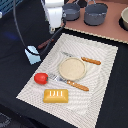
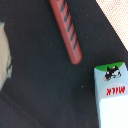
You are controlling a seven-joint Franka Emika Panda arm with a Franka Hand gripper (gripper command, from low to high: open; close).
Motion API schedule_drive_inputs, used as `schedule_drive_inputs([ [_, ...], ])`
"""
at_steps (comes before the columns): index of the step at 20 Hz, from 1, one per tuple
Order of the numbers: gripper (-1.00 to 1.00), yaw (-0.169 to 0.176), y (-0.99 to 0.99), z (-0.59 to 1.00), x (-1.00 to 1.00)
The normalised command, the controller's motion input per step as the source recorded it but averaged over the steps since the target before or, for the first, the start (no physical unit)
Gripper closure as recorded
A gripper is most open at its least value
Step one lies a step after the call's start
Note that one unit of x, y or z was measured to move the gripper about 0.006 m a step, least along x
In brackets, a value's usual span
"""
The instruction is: Interact with the objects in diverse but meaningful ways.
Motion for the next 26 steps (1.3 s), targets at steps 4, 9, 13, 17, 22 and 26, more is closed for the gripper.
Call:
schedule_drive_inputs([
  [4, -1.00, 0.067, 0.00, -0.51, -0.28],
  [9, -1.00, 0.065, -0.11, -0.53, -0.45],
  [13, -1.00, 0.053, -0.15, -0.48, -0.48],
  [17, 1.00, 0.045, -0.13, -0.49, -0.40],
  [22, 1.00, 0.044, -0.08, -0.45, -0.28],
  [26, 1.00, 0.048, -0.02, -0.32, -0.12],
])
